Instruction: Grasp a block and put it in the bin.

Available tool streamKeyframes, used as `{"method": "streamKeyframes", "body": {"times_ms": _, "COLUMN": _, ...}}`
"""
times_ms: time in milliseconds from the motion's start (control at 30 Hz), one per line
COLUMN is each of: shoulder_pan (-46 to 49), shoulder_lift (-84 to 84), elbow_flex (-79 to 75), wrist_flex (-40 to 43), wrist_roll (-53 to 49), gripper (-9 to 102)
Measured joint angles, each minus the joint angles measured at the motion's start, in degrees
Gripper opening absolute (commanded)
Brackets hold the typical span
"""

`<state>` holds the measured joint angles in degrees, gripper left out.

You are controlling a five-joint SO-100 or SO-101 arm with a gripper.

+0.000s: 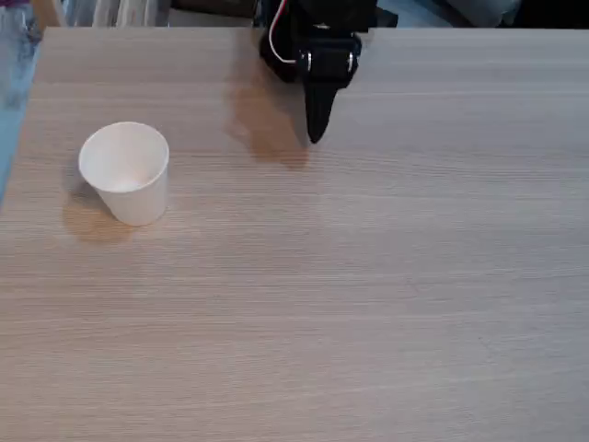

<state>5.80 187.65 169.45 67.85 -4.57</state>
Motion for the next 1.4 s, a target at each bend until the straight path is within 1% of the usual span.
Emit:
{"method": "streamKeyframes", "body": {"times_ms": 200, "shoulder_pan": -0.6, "shoulder_lift": 2.8, "elbow_flex": 0.8, "wrist_flex": 1.8, "wrist_roll": 0.0, "gripper": 0}}
{"method": "streamKeyframes", "body": {"times_ms": 1400, "shoulder_pan": -0.6, "shoulder_lift": 3.4, "elbow_flex": 1.0, "wrist_flex": 1.8, "wrist_roll": -0.2, "gripper": 0}}
